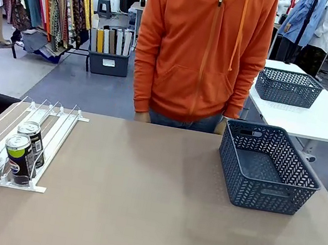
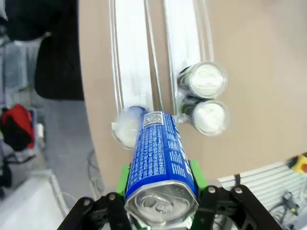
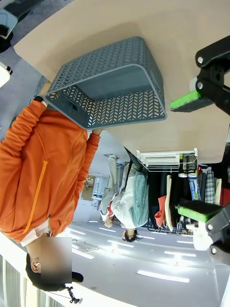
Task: Retrieve and store the cans from the dispenser.
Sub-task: Pick up one can from the Automatic Can Dispenser and place it in the middle of the table.
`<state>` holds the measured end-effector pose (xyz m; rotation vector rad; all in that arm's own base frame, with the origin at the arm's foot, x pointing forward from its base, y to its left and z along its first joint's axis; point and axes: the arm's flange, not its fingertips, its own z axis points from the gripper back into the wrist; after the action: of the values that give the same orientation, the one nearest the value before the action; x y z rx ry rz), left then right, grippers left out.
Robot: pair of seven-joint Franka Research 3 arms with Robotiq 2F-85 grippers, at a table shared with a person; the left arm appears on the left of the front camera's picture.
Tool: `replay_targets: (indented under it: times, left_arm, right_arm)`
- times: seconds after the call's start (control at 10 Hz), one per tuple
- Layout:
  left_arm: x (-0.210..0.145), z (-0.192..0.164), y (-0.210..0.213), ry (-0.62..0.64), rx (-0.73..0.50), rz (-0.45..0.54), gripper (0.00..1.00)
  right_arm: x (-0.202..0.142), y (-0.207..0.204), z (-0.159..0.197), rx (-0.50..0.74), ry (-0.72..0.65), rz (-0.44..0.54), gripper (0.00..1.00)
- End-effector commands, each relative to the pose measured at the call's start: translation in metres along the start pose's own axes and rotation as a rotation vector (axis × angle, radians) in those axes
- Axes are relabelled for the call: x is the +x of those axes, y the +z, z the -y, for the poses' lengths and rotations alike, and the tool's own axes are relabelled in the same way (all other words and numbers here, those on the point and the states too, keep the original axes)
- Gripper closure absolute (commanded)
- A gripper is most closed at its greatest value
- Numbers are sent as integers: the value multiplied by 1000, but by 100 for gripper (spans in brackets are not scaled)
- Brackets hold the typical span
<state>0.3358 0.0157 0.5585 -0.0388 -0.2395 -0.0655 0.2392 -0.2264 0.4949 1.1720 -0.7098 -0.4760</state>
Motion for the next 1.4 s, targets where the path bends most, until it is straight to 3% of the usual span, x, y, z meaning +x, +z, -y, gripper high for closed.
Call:
replay_targets:
  times: [0.0,0.2,0.3,0.4,1.0,1.2,1.3]
  left_arm:
    - [-15,0,49,-152,-72,142,100]
    - [-32,-10,70,-130,-74,243,100]
    - [-37,-16,69,-90,-102,248,100]
    - [-30,2,81,-126,-30,202,100]
    - [-25,8,71,-129,-37,203,100]
    - [26,66,62,-287,-54,198,100]
    - [54,109,57,-402,-155,205,100]
  right_arm:
    - [4,-1,-2,24,23,18,0]
    - [4,-1,-2,24,23,18,0]
    - [4,-1,-2,24,23,18,0]
    - [4,-1,-2,24,23,18,0]
    - [4,-1,-2,24,23,18,0]
    - [4,-1,-2,24,23,18,0]
    - [4,-1,-2,24,23,18,0]
